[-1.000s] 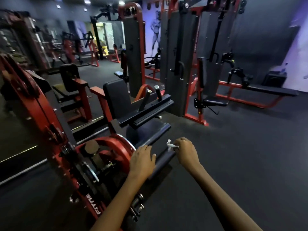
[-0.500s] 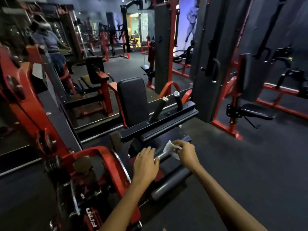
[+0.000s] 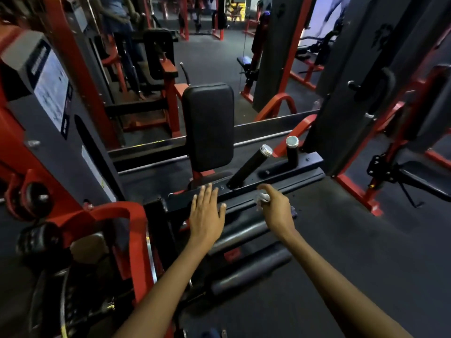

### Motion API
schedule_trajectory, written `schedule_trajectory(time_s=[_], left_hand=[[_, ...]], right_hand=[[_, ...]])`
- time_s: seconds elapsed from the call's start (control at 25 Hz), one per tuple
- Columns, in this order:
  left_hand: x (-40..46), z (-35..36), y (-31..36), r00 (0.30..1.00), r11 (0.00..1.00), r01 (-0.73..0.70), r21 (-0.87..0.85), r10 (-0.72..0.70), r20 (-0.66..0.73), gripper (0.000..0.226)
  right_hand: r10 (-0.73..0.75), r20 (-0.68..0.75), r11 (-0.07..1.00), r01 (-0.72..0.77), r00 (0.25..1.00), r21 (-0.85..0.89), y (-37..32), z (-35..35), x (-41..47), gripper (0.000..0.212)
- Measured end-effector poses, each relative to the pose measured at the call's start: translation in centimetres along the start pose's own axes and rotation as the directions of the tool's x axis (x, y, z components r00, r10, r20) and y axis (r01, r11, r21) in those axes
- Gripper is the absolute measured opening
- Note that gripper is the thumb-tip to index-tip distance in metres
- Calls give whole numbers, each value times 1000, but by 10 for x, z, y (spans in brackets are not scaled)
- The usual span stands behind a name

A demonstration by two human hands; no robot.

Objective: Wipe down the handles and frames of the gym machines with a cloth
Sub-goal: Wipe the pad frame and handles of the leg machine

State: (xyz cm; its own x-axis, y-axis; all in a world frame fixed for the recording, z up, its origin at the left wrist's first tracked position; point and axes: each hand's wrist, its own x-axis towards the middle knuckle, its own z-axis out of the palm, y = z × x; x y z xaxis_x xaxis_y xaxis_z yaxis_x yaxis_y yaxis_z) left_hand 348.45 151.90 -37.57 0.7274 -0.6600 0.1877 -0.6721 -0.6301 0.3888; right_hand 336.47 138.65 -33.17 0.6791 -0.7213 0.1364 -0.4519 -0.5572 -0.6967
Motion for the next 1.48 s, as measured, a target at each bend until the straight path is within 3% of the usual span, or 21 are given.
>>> schedule_trajectory(time_s=[0.12, 0.2, 0.4, 0.56, 0.68, 0.84, 0.92, 1.0, 1.08, 1.12, 1.2, 1.28, 1.32, 1.4, 1.48], left_hand=[[28, 14, -19, 998, 998, 23, 53, -20, -56, 58], [49, 22, -29, 999, 995, 28, 94, -23, -50, 66], [66, 51, -50, 998, 976, 43, 213, -51, 30, 63], [68, 60, -53, 999, 977, 37, 212, -39, 3, 53], [70, 61, -53, 999, 975, 35, 221, -35, -5, 52], [68, 63, -54, 999, 972, 50, 231, -49, -10, 52], [69, 64, -54, 999, 974, 47, 223, -44, -19, 52], [68, 65, -54, 998, 970, 53, 239, -48, -30, 52], [69, 64, -55, 998, 970, 61, 234, -53, -42, 53], [69, 65, -55, 998, 970, 60, 235, -50, -48, 53], [68, 66, -55, 997, 968, 58, 244, -42, -70, 52], [70, 66, -53, 995, 968, 65, 241, -45, -86, 50], [70, 66, -53, 995, 969, 70, 237, -50, -90, 50], [70, 67, -52, 994, 968, 73, 239, -53, -91, 50], [70, 66, -52, 995, 966, 70, 249, -51, -84, 51]], right_hand=[[-305, -50, 937, 290, 951, -192, -10, -2, 42, 29], [-440, -45, 861, 407, 897, -305, -20, -3, 76, 30], [-642, 140, 515, 560, 754, -649, 3, 9, 112, 37], [-612, 282, 528, 648, 738, -549, 5, 43, 107, 24], [-562, 469, 456, 728, 682, -512, 0, 60, 111, 35], [-401, 338, 409, 497, 851, -765, -8, 37, 118, 37], [-352, 325, 388, 453, 878, -803, -12, 39, 117, 38], [-394, 425, 328, 556, 815, -763, -13, 60, 111, 28], [-448, 591, 289, 734, 671, -615, -11, 76, 102, 19], [-488, 615, 297, 781, 619, -550, -7, 74, 100, 26], [-586, 463, 404, 735, 665, -545, -2, 49, 106, 39], [-663, 187, 515, 622, 725, -590, 8, 26, 112, 41], [-696, 115, 516, 605, 709, -607, 16, 21, 113, 42], [-729, 174, 463, 664, 662, -587, 30, 36, 105, 38], [-745, 362, 355, 792, 561, -497, 38, 69, 96, 32]])
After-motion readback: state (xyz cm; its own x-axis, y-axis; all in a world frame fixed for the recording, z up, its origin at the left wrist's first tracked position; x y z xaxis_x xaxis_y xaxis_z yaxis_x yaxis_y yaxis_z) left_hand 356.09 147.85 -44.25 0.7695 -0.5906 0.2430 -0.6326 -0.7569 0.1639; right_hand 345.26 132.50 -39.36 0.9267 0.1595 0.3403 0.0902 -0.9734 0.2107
